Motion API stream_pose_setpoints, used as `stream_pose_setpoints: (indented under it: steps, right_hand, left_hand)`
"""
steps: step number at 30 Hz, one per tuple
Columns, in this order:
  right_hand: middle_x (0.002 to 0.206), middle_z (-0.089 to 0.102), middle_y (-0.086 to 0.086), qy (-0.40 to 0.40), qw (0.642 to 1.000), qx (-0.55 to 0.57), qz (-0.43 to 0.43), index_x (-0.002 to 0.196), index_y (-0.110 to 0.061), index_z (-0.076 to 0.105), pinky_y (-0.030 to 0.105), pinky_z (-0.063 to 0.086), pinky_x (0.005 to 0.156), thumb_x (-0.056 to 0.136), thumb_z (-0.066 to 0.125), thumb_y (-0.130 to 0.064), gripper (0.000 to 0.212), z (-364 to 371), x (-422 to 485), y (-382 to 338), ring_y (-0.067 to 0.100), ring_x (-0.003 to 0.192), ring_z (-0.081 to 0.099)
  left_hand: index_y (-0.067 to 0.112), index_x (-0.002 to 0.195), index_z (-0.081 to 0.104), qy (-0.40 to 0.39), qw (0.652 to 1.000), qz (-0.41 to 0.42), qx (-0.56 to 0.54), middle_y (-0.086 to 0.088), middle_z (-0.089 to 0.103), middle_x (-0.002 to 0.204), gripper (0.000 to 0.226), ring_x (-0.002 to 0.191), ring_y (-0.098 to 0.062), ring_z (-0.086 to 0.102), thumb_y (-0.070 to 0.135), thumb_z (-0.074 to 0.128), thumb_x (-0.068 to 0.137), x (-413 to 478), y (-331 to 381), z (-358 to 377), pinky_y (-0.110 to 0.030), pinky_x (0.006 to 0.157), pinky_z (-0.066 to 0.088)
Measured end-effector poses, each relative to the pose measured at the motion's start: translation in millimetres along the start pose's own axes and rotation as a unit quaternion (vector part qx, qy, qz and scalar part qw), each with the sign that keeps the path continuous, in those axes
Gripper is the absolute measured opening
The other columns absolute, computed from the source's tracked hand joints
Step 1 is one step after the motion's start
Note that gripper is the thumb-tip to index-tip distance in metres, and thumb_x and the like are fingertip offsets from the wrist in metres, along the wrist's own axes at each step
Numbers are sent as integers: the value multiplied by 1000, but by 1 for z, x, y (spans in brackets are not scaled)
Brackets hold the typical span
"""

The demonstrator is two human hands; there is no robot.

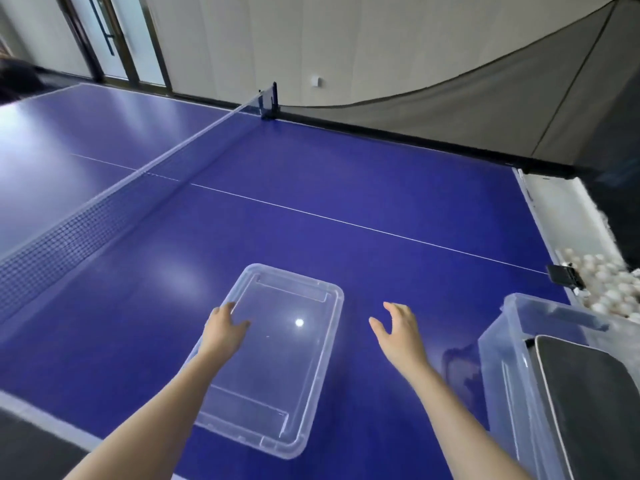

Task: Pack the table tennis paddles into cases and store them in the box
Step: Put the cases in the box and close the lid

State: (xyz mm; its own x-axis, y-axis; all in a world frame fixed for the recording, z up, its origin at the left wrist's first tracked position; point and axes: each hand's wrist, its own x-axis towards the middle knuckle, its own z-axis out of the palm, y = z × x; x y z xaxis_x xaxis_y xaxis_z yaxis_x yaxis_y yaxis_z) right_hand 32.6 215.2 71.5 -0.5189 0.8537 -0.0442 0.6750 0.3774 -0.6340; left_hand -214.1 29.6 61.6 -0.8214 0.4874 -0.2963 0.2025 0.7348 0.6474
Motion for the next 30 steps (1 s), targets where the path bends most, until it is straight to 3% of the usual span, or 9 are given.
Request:
stream_pose_setpoints:
  steps: [7, 13, 17, 21, 24, 30]
  right_hand:
    - [149, 32, 7, -109, 987, -89, 80, 143, -4, 35, 29, 27, 108, 98, 43, -38, 56, 114, -15, -25, 21, 138, 30]
    - [158, 16, 11, -140, 966, -160, 147, 147, -2, 24, 33, 18, 117, 99, 37, -43, 65, 156, -31, -28, 24, 147, 11]
    - [159, 9, 12, -168, 951, -185, 182, 149, 0, 17, 35, 14, 118, 99, 36, -46, 71, 171, -36, -29, 27, 148, 5]
    - [159, 5, 15, -175, 953, -122, 216, 148, 5, 8, 33, 10, 118, 99, 41, -41, 76, 178, -34, -34, 27, 148, 3]
    - [159, 4, 14, -173, 953, -44, 245, 148, 5, 6, 34, 12, 118, 98, 46, -34, 75, 178, -31, -36, 26, 148, 3]
    - [157, 12, 8, -115, 938, 123, 304, 150, -4, 11, 38, 27, 115, 94, 56, -21, 74, 167, -28, -36, 25, 144, 21]
  left_hand:
    - [5, 145, 34, -32, 997, -44, 63, -16, 36, 148, 62, 133, -33, 40, 28, 58, 93, 50, -86, -32, -41, 106, 36]
    - [3, 148, 28, -77, 994, -54, 46, -16, 32, 151, 65, 138, -32, 34, 30, 54, 95, 69, -111, -19, -42, 109, 32]
    - [8, 149, 29, -99, 993, -54, 19, -14, 45, 143, 67, 132, -34, 39, 29, 58, 93, 68, -120, -7, -46, 105, 38]
    - [10, 146, 34, -77, 996, -46, 6, -10, 49, 140, 61, 137, -28, 28, 27, 59, 93, 64, -119, 1, -42, 105, 35]
    - [14, 149, 28, -80, 995, -58, 5, -9, 43, 146, 69, 138, -30, 27, 30, 62, 91, 66, -111, 4, -46, 109, 32]
    - [13, 148, 31, -39, 990, -117, -71, -16, 37, 142, 71, 135, -34, 27, 26, 66, 88, 71, -97, -1, -47, 102, 35]
